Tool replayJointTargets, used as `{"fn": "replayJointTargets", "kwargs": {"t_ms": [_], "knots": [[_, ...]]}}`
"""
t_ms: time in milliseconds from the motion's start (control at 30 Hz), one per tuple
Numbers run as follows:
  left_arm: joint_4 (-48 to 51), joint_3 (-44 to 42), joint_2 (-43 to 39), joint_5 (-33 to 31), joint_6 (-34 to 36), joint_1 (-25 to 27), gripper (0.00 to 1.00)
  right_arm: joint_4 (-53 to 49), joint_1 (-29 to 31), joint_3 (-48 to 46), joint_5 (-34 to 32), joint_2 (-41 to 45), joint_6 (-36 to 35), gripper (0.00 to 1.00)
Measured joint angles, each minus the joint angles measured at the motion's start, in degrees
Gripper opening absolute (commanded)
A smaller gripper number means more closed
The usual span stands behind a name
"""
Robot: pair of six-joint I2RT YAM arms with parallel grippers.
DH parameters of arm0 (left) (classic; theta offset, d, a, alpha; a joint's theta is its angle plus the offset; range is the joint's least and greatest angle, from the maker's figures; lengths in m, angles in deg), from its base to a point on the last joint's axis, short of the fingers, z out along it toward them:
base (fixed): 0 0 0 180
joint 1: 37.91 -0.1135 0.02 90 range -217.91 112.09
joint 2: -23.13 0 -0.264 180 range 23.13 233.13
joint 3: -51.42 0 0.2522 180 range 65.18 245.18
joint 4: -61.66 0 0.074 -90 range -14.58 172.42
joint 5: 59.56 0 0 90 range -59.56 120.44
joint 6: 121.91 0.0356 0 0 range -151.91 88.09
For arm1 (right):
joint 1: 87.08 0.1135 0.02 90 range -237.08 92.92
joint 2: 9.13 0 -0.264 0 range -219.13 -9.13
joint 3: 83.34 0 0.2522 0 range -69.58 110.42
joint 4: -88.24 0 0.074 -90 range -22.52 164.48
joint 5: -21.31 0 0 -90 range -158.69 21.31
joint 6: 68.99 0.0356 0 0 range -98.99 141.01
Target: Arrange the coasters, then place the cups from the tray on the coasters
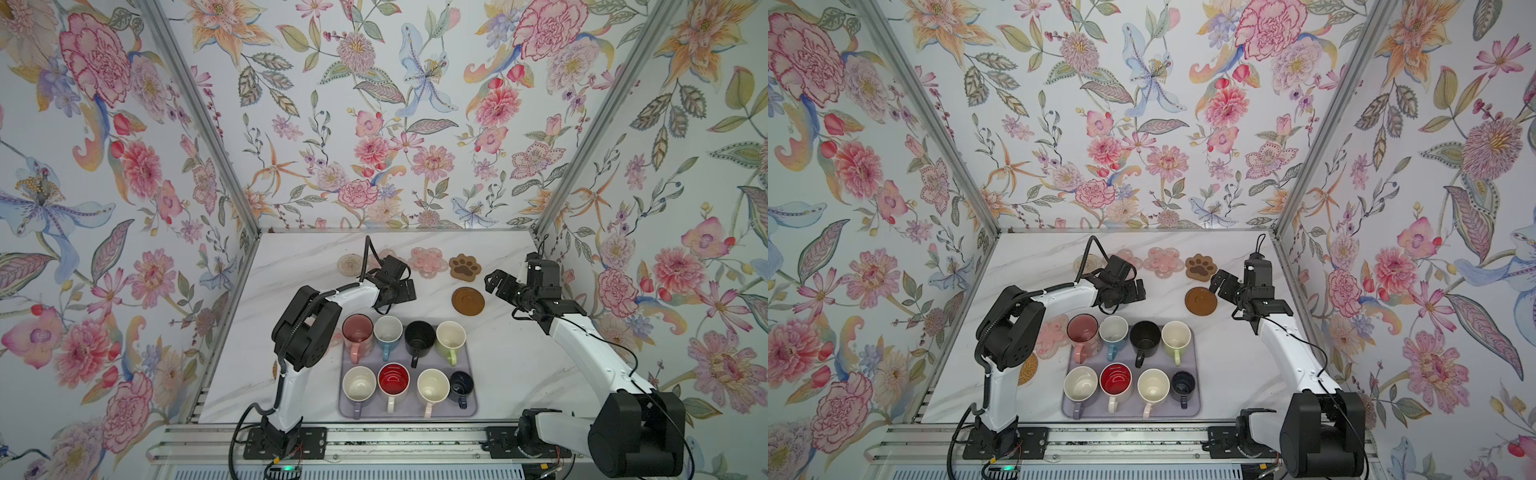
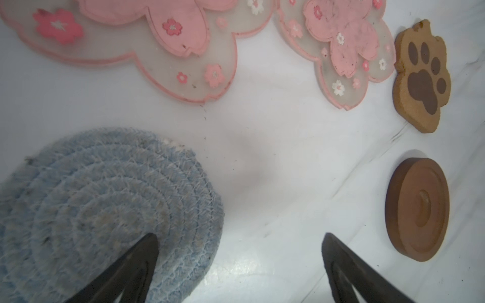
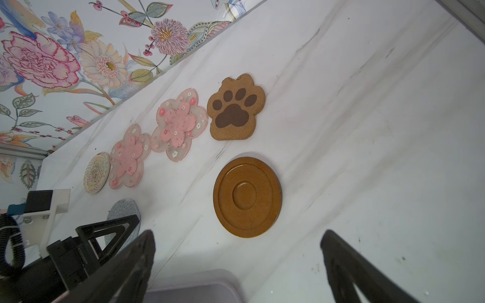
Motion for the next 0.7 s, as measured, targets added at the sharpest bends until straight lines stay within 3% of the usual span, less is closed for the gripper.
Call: {"fn": "replayJointTargets", "kwargs": {"t_ms": [700], "knots": [[-3.58, 10.19, 7.72, 5.46, -2.82, 4.74, 0.99, 0.42, 0.00, -0.42, 0.02, 0.44, 0.00, 0.99]]}}
